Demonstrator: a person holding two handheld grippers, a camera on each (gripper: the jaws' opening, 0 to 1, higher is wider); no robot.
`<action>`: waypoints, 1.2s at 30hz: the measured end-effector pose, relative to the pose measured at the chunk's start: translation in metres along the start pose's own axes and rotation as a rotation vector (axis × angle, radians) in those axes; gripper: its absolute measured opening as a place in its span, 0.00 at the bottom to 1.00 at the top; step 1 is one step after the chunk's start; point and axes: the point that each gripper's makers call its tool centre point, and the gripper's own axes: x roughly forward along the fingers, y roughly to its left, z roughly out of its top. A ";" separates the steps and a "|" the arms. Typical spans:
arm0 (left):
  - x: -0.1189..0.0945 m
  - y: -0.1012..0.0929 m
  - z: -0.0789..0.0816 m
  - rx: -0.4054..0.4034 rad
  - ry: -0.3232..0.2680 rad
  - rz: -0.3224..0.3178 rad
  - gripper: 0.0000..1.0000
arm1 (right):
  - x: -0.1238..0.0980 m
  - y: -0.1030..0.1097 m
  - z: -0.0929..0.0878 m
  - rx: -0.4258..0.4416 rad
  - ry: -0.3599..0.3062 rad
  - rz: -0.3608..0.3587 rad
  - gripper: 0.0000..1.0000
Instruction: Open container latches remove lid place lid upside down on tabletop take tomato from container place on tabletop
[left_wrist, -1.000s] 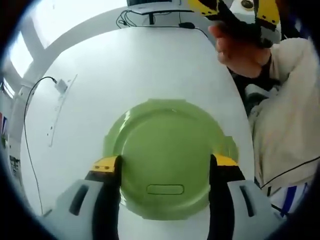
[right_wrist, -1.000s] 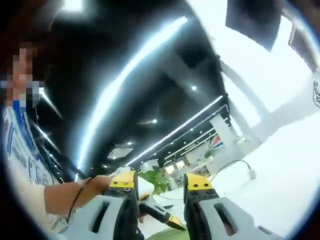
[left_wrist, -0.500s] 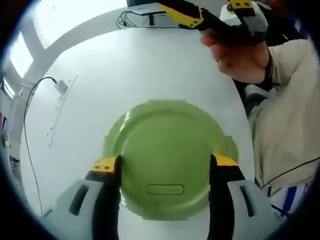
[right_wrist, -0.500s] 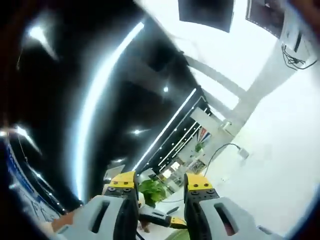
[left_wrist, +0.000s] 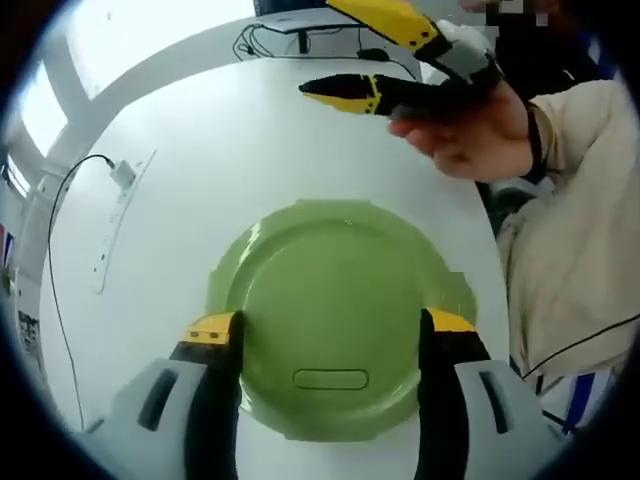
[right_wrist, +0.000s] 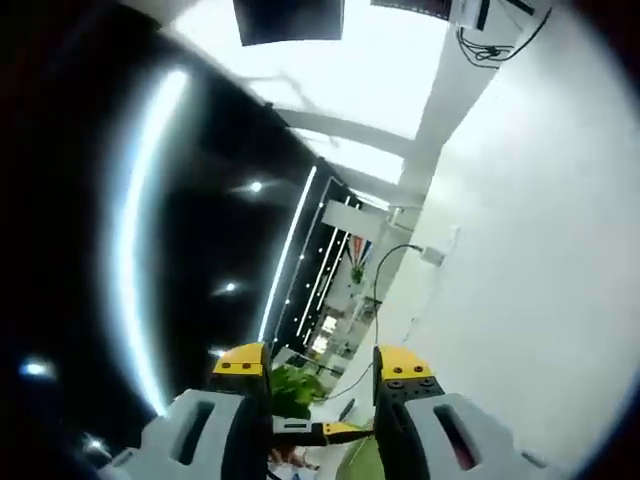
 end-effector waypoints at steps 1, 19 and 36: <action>0.000 0.000 0.000 0.000 -0.002 0.000 0.63 | 0.000 -0.001 -0.001 0.003 -0.002 -0.001 0.42; 0.000 0.000 0.000 0.002 -0.006 0.000 0.63 | -0.010 -0.057 -0.044 0.346 -0.014 -0.187 0.42; 0.000 -0.001 0.000 0.001 -0.017 0.000 0.63 | -0.006 -0.075 -0.074 0.473 0.003 -0.266 0.35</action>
